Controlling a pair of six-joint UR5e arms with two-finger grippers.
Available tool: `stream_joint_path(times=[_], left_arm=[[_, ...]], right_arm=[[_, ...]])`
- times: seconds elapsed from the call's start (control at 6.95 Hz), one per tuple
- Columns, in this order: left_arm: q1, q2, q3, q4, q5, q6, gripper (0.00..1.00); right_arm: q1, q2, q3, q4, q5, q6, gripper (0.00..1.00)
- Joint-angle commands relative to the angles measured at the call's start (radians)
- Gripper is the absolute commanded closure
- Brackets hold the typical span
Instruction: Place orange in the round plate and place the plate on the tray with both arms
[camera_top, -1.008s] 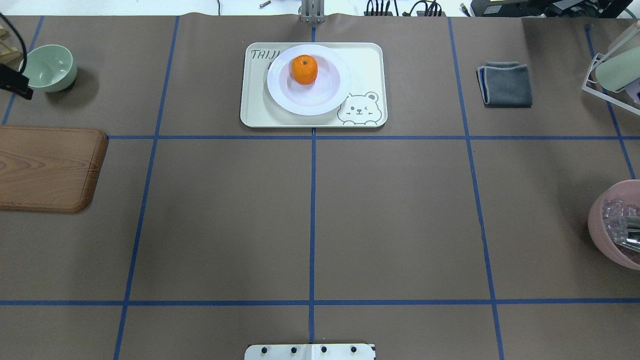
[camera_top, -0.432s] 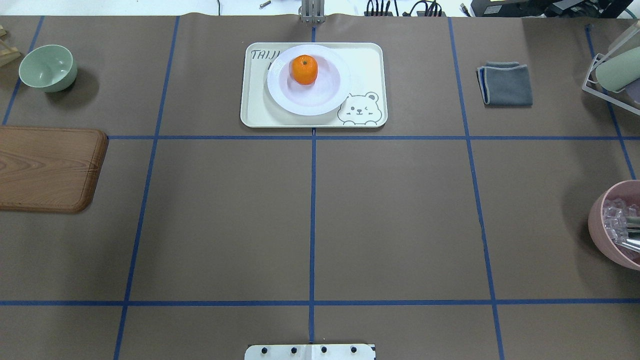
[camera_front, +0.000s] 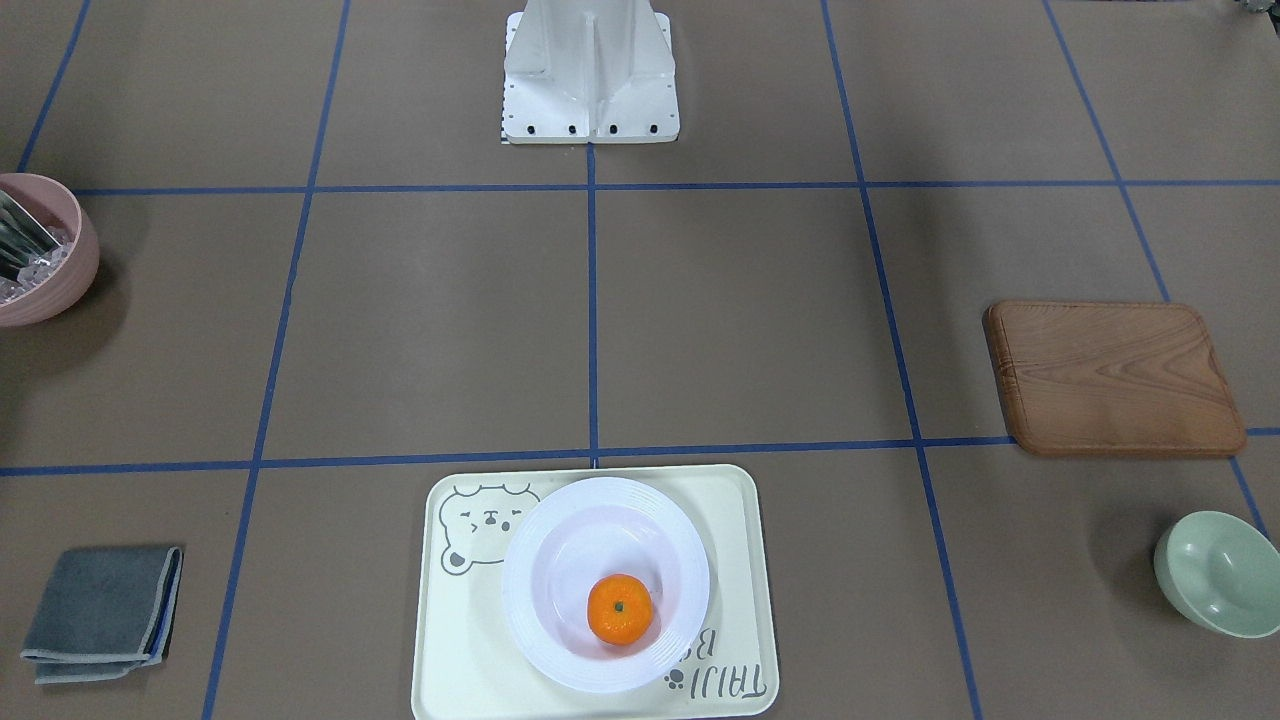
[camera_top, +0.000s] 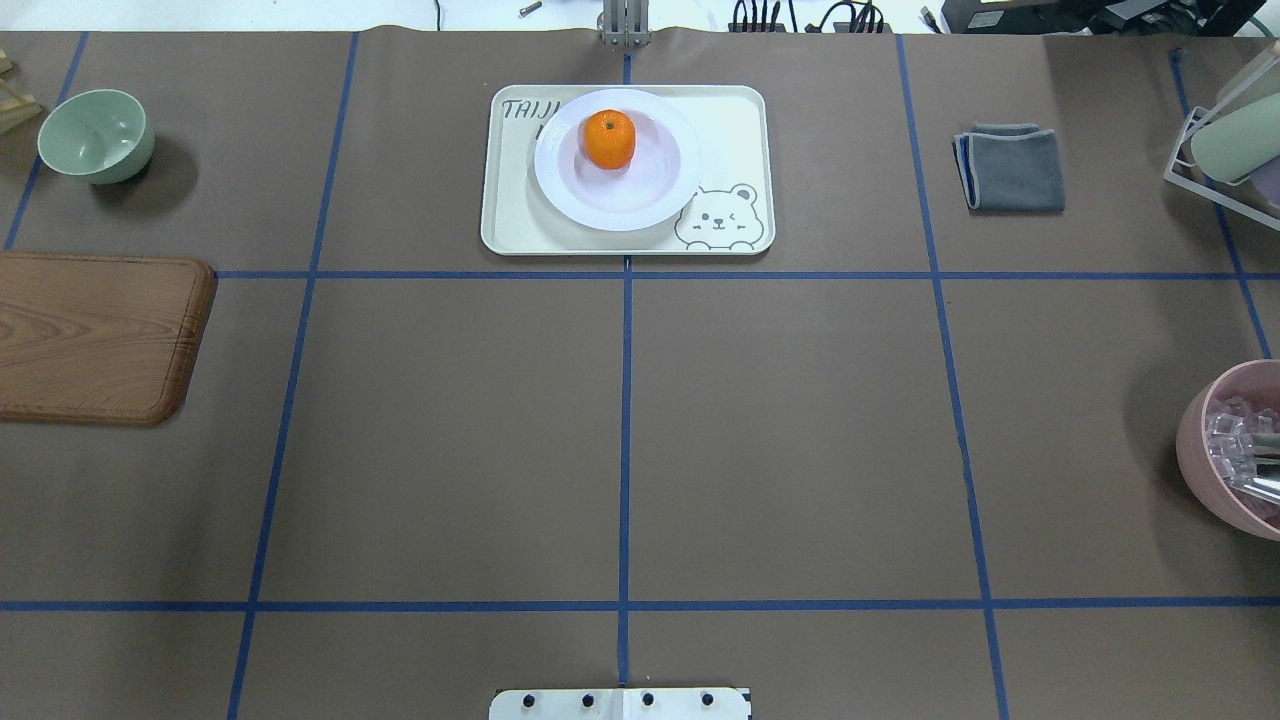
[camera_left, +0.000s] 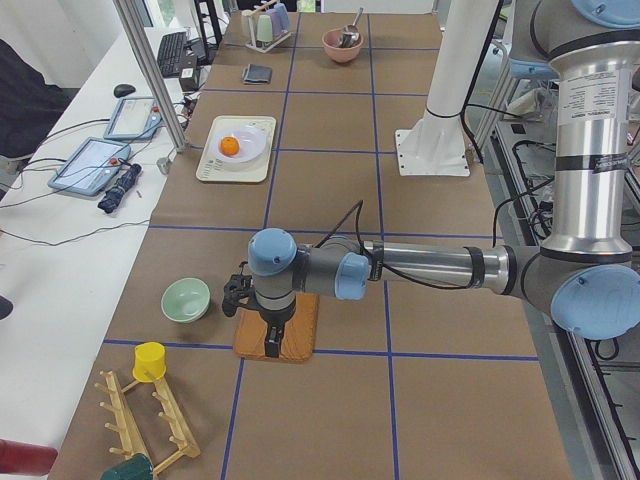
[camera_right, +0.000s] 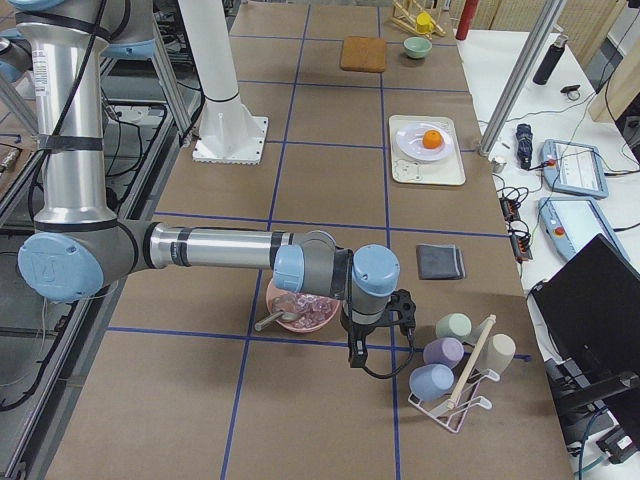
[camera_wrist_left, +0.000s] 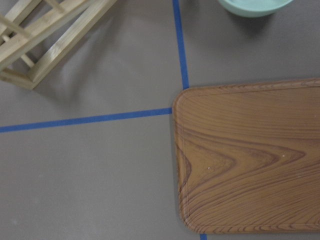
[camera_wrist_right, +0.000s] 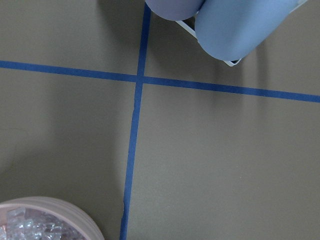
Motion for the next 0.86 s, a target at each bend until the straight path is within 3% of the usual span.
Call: stream_joint_path(times=[0.0,0.72], left_arm=[[-0.007,0.014,0.008,0.001,-0.045,-0.001,0.01],[-0.007,0.015,0.012,0.001,-0.044,-0.001,0.01]], right_arm=[[0.001,-0.006,0.002,0.000,0.020,0.014,0.00],[0.013,-0.013,0.009,-0.005,0.038,0.013,0.00]])
